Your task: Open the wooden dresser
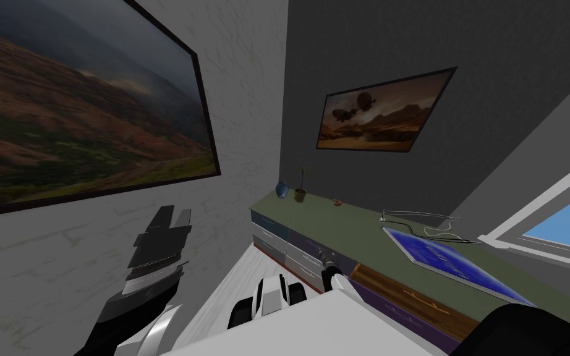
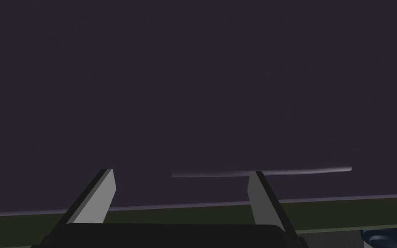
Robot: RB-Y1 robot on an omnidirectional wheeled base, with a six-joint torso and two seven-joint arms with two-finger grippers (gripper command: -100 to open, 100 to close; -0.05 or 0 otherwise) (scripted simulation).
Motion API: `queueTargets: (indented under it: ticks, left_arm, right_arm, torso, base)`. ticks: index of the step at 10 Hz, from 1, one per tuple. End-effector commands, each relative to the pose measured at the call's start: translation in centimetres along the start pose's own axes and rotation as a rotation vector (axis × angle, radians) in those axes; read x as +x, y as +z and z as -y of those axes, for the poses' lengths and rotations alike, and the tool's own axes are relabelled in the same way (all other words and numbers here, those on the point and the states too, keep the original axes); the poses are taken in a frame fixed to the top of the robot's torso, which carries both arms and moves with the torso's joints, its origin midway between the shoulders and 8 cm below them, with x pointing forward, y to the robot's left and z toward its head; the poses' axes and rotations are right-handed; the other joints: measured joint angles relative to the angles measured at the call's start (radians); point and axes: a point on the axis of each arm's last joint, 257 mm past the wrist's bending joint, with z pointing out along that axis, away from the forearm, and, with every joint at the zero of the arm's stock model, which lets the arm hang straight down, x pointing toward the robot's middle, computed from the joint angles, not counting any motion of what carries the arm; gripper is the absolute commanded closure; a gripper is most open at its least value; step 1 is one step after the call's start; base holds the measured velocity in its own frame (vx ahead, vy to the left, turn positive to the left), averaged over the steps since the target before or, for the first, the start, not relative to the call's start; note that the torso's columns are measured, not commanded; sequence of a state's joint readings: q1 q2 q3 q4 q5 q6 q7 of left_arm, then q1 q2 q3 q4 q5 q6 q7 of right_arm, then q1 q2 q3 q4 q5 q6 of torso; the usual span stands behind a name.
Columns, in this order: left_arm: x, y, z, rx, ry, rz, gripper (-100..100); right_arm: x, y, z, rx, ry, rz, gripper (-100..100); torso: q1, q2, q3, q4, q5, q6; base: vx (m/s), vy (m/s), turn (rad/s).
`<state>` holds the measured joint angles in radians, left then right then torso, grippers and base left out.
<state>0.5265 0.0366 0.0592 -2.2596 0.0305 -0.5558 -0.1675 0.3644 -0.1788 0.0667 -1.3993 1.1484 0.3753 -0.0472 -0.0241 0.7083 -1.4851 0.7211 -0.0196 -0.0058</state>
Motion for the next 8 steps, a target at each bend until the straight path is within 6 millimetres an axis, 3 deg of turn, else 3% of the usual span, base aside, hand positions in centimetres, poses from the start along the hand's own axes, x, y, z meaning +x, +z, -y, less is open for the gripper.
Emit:
queueTargets:
  ticks: [1, 6, 8]
  left_arm:
    - [0.0, 0.0, 0.0, 0.0, 0.0, 0.0, 0]
    - [0.0, 0.0, 0.0, 0.0, 0.0, 0.0, 0]
    - [0.0, 0.0, 0.0, 0.0, 0.0, 0.0, 0]
  right_arm:
    - [2.5, -0.3, 2.8, 0.077, -0.066, -0.042, -100]
    - [2.5, -0.3, 2.8, 0.077, -0.066, -0.042, -100]
    - [2.7, -0.3, 4.0, 0.13, -0.14, -0.033, -100]
  torso:
    - [-0.006, -0.006, -0.002, -0.003, -0.003, 0.001]
    - [-0.01, -0.002, -0.001, -0.005, -0.005, 0.005]
    - [-0.011, -0.007, -0.002, -0.006, -0.007, 0.002]
  base:
    - [0.009, 0.019, 0.026]
    - [0.003, 0.001, -0.002]
    - [0.019, 0.016, 0.075]
